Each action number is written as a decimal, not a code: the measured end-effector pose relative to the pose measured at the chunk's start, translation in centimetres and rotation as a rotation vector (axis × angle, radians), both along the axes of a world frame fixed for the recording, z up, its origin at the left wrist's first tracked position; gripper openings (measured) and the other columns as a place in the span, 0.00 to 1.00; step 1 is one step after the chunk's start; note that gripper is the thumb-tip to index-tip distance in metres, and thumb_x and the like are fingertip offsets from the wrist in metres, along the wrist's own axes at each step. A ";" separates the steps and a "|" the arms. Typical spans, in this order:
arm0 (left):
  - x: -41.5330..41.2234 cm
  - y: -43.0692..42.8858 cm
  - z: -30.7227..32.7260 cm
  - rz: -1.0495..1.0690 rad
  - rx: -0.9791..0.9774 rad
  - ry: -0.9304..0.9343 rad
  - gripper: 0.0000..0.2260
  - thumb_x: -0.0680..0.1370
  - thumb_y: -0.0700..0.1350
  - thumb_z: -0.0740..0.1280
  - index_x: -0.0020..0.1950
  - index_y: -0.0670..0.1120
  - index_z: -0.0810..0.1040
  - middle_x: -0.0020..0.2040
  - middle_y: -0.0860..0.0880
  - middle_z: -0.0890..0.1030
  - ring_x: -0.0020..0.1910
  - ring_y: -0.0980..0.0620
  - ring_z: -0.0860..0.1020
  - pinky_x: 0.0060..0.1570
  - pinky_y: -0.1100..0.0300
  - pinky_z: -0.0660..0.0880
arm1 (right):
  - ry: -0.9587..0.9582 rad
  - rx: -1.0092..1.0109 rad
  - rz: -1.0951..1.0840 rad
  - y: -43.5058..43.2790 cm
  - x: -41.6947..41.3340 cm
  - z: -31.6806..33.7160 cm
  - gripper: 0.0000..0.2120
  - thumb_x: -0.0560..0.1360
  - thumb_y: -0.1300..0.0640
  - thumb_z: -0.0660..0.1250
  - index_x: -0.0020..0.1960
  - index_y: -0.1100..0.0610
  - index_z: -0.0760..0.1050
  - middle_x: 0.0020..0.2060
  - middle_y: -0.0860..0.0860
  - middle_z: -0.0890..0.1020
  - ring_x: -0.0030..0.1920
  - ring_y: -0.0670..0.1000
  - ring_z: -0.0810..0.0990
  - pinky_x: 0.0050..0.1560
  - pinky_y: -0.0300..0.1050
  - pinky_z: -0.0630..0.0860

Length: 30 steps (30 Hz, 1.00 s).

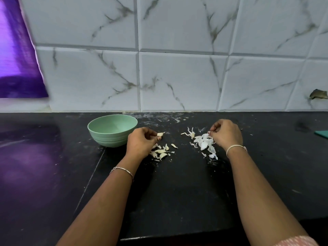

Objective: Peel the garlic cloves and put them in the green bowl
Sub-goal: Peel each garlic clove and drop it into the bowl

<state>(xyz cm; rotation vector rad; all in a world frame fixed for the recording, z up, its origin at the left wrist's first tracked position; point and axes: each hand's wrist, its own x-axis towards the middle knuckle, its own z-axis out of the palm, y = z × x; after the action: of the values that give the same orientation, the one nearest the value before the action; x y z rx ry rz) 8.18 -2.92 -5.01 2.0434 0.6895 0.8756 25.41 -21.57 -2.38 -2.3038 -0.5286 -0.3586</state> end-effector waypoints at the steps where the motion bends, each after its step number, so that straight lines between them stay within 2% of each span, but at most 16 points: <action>1: -0.1 -0.1 0.0 -0.006 -0.021 -0.017 0.07 0.72 0.46 0.76 0.46 0.46 0.82 0.34 0.54 0.79 0.32 0.61 0.76 0.29 0.76 0.69 | 0.003 -0.021 0.015 0.0 0.1 -0.1 0.10 0.72 0.62 0.70 0.35 0.50 0.75 0.38 0.48 0.83 0.46 0.54 0.82 0.46 0.44 0.76; 4: 0.0 -0.1 0.0 -0.053 -0.193 -0.100 0.10 0.69 0.45 0.78 0.45 0.43 0.82 0.33 0.51 0.80 0.30 0.56 0.76 0.28 0.69 0.72 | 0.025 -0.058 0.050 0.0 0.2 0.0 0.12 0.75 0.62 0.67 0.37 0.48 0.78 0.43 0.51 0.86 0.49 0.54 0.82 0.51 0.49 0.78; 6: -0.1 -0.1 0.2 -0.084 -0.359 -0.172 0.12 0.69 0.44 0.78 0.47 0.39 0.81 0.35 0.47 0.80 0.30 0.54 0.76 0.27 0.65 0.73 | -0.011 -0.027 0.027 0.0 0.2 0.1 0.10 0.74 0.60 0.70 0.36 0.48 0.78 0.40 0.50 0.85 0.47 0.54 0.83 0.48 0.47 0.78; 8: -0.3 -0.2 0.5 -0.110 -0.478 -0.214 0.12 0.71 0.43 0.76 0.48 0.37 0.80 0.35 0.45 0.79 0.29 0.53 0.76 0.24 0.67 0.71 | -0.082 0.021 -0.028 0.0 -0.1 0.3 0.09 0.70 0.58 0.74 0.35 0.50 0.76 0.36 0.48 0.82 0.44 0.54 0.82 0.43 0.44 0.76; 10: -0.5 -0.6 0.9 -0.151 -0.566 -0.243 0.11 0.73 0.41 0.74 0.49 0.36 0.79 0.33 0.45 0.77 0.25 0.55 0.74 0.22 0.68 0.69 | -0.155 0.044 -0.026 0.1 -0.3 0.3 0.10 0.69 0.61 0.74 0.36 0.51 0.75 0.37 0.49 0.81 0.44 0.55 0.81 0.43 0.44 0.74; 12: -0.5 -0.8 1.0 -0.176 -0.615 -0.253 0.09 0.74 0.41 0.73 0.48 0.37 0.79 0.33 0.46 0.77 0.25 0.56 0.74 0.23 0.69 0.70 | -0.221 0.004 0.046 0.7 -0.4 0.0 0.08 0.72 0.66 0.68 0.44 0.53 0.78 0.45 0.51 0.82 0.50 0.56 0.80 0.49 0.48 0.76; 14: -0.6 -0.7 1.0 -0.190 -0.659 -0.264 0.10 0.73 0.40 0.74 0.49 0.36 0.79 0.36 0.45 0.79 0.31 0.52 0.77 0.26 0.69 0.73 | -0.268 -0.144 0.155 1.7 -0.6 -0.6 0.12 0.77 0.63 0.64 0.58 0.54 0.78 0.57 0.52 0.80 0.60 0.55 0.76 0.60 0.52 0.73; 17: -0.7 -0.3 0.9 -0.218 -0.737 -0.283 0.11 0.72 0.35 0.73 0.52 0.35 0.78 0.40 0.43 0.80 0.36 0.50 0.79 0.33 0.64 0.79 | -0.279 -0.413 0.296 3.3 -1.1 -1.6 0.20 0.80 0.50 0.60 0.71 0.52 0.69 0.70 0.49 0.71 0.72 0.51 0.66 0.71 0.52 0.60; 20: -0.7 -0.1 0.8 -0.226 -0.781 -0.283 0.10 0.71 0.31 0.73 0.50 0.37 0.78 0.40 0.42 0.81 0.38 0.49 0.80 0.49 0.55 0.79 | -0.264 -0.621 0.338 4.7 -1.2 -2.6 0.26 0.81 0.43 0.55 0.76 0.51 0.61 0.76 0.47 0.62 0.76 0.49 0.57 0.76 0.56 0.48; 23: -0.7 -0.1 0.8 -0.225 -0.788 -0.270 0.10 0.70 0.28 0.72 0.49 0.38 0.77 0.40 0.42 0.81 0.38 0.48 0.80 0.54 0.52 0.77 | -0.268 -0.698 0.338 5.5 -1.6 -3.0 0.25 0.82 0.43 0.52 0.76 0.51 0.60 0.77 0.48 0.60 0.77 0.50 0.56 0.75 0.59 0.44; 27: -0.5 0.0 0.7 -0.204 -0.760 -0.245 0.11 0.71 0.26 0.70 0.47 0.39 0.77 0.39 0.42 0.81 0.34 0.50 0.80 0.43 0.58 0.80 | -0.308 -0.744 0.227 4.9 -1.2 -3.2 0.19 0.83 0.48 0.52 0.69 0.51 0.70 0.70 0.51 0.70 0.72 0.53 0.65 0.74 0.63 0.46; 30: -0.4 0.2 0.7 -0.156 -0.712 -0.225 0.11 0.71 0.26 0.69 0.46 0.40 0.77 0.39 0.41 0.80 0.34 0.48 0.79 0.36 0.61 0.80 | -0.361 -0.737 0.157 3.9 -1.0 -2.8 0.16 0.81 0.50 0.57 0.67 0.51 0.72 0.69 0.52 0.70 0.71 0.55 0.66 0.74 0.62 0.48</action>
<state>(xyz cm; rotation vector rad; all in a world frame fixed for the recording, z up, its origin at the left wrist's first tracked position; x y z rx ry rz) 7.75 -2.74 -4.34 1.3203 0.5956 0.6326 24.42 -17.63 -5.22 -2.8811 -1.1716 -0.5792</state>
